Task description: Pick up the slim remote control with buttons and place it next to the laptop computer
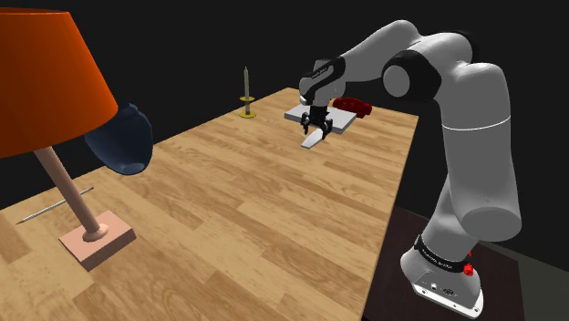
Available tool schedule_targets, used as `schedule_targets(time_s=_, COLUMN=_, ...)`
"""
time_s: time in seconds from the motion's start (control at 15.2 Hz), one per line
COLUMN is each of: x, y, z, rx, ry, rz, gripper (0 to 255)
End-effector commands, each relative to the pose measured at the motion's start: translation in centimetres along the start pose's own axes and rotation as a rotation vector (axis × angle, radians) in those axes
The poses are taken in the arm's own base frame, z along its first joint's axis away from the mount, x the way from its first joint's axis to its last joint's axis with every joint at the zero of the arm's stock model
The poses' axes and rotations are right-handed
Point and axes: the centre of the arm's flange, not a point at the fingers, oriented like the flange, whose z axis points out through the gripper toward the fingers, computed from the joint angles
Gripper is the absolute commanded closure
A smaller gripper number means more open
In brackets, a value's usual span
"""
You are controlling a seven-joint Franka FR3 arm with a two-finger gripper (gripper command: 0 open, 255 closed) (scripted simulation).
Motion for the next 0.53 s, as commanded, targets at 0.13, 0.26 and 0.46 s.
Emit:
schedule_targets(time_s=0.13, x=0.0, y=0.0, z=0.0, rx=0.000, ry=0.000, rz=0.000, gripper=0)
schedule_targets(time_s=0.26, x=0.0, y=0.0, z=-2.6, rx=0.000, ry=0.000, rz=0.000, gripper=0)
schedule_targets(time_s=0.46, x=0.0, y=0.0, z=-5.0, rx=0.000, ry=0.000, rz=0.000, gripper=0)
